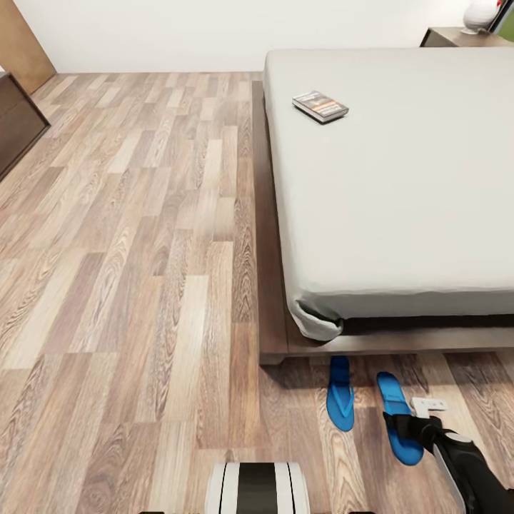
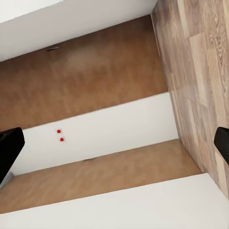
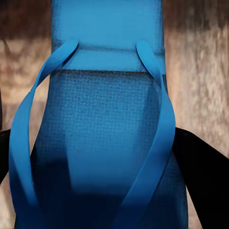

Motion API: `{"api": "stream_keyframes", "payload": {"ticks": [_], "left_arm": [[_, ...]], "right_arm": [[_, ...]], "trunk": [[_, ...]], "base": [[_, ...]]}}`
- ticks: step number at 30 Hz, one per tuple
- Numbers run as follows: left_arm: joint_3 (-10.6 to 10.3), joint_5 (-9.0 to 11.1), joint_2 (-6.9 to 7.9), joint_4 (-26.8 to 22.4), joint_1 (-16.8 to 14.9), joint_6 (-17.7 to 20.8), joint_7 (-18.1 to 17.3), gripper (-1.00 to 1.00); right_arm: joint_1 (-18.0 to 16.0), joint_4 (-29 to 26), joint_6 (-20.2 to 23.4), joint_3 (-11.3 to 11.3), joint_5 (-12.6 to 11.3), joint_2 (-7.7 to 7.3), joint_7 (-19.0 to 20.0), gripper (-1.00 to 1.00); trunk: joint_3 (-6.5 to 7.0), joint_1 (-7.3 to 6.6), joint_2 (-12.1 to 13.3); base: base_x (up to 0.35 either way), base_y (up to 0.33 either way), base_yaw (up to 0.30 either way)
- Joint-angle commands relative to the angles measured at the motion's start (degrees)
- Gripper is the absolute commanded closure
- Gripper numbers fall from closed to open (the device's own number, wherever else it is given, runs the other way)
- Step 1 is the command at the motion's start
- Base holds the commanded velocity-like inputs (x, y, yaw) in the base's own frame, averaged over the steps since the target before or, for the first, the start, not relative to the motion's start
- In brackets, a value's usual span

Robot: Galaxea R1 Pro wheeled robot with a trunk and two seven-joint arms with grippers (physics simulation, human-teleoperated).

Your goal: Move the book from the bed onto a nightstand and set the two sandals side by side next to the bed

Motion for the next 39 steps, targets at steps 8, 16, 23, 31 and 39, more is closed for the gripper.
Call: {"api": "stream_keyframes", "payload": {"ticks": [8,16,23,31,39], "left_arm": [[-0.44,0.22,0.02,-0.03,-0.01,0.36,0.19,-1.00],[-0.50,0.22,0.02,-0.03,-0.01,0.30,0.15,-1.00],[-0.51,0.22,0.04,0.01,-0.01,0.29,0.10,-1.00],[-0.51,0.22,0.08,0.05,-0.01,0.30,0.17,-1.00],[-0.53,0.22,0.09,0.06,-0.01,0.29,0.16,-1.00]], "right_arm": [[-1.39,0.15,0.29,0.16,0.56,1.18,-0.33,1.00],[-2.67,0.18,0.29,0.43,0.65,1.53,-0.41,1.00],[-3.73,0.20,0.34,0.47,0.63,1.61,-0.41,1.00],[-4.62,0.25,0.62,1.26,0.59,1.66,-0.49,1.00],[-4.82,0.26,0.58,1.42,0.57,1.68,-0.50,1.00]], "trunk": [[-1.81,0.20,-0.12],[-2.47,0.27,-0.16],[-3.80,0.43,-0.24],[-4.91,0.56,-0.31],[-5.57,0.64,-0.35]], "base": [[0.000,0.000,0.000],[0.000,0.000,0.000],[0.000,0.000,0.000],[0.000,0.000,0.000],[0.000,0.000,0.000]]}}
